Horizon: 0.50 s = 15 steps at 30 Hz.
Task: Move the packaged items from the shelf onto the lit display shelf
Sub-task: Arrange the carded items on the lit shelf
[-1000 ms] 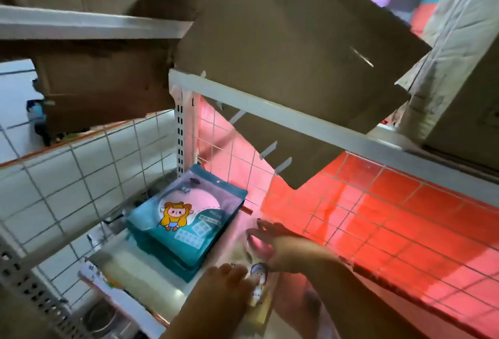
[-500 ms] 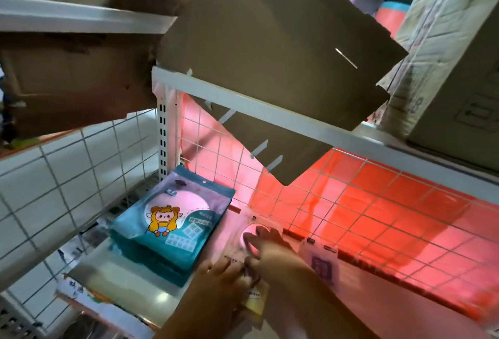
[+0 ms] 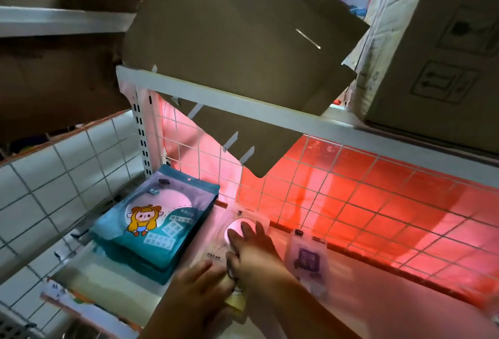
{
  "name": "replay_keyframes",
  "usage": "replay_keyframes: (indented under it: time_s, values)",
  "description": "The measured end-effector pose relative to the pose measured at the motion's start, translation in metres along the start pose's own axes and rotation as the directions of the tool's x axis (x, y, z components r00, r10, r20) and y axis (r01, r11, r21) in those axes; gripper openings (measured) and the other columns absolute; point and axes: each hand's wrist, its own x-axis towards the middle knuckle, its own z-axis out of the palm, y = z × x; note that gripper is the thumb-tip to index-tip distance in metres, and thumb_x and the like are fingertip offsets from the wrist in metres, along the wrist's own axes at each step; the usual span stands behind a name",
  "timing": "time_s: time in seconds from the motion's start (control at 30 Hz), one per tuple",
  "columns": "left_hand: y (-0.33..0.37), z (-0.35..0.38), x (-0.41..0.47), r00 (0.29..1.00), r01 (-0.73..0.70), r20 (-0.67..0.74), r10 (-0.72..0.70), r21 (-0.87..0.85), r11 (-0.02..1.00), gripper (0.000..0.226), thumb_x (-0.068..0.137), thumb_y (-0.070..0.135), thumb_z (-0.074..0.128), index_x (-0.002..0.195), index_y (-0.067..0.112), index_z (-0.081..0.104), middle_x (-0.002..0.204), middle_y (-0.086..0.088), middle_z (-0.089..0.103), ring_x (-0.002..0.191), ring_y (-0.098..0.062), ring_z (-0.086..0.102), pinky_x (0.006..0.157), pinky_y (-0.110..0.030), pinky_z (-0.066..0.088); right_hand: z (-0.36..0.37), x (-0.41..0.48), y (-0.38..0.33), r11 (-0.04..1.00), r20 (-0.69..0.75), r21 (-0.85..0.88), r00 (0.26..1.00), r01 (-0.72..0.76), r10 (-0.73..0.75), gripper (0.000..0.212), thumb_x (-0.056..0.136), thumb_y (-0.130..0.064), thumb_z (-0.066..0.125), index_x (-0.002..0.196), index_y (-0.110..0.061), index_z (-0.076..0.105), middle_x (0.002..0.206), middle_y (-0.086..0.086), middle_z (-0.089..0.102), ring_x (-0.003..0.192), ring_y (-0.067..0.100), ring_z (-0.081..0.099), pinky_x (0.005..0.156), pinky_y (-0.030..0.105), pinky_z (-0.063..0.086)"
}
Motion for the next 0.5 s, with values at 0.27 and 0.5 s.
replay_keyframes:
  time_s: [0.27,0.5]
  values:
    - [0.014,-0.017,-0.003,0.993,0.087,0.087,-0.082,-0.061,0.994,0.026,0.096,0.053,0.063,0.11,0.034,0.074,0.124,0.01,0.066,0.11,-0.017,0.062,0.073,-0.04,0.053,-0.002,-0.012,-0.004,0.999,-0.01,0.049,1.0,0.023,-0.023,0.052,0.101,-0.051,0.038,0.151,-0.039,0.028,0.166,-0.003,0.007,0.153,0.031,-0.007,0.121,0.044,0.011]
    - [0.016,-0.023,-0.003,0.985,0.132,0.126,-0.114,-0.141,0.981,0.036,0.094,0.059,0.058,0.116,0.034,0.071,0.128,0.012,0.063,0.115,-0.015,0.058,0.081,-0.036,0.05,0.004,-0.024,-0.01,0.976,-0.112,0.202,0.988,-0.078,0.102,0.057,0.097,-0.052,0.045,0.15,-0.038,0.03,0.166,-0.006,0.004,0.153,0.022,0.001,0.124,0.038,0.012]
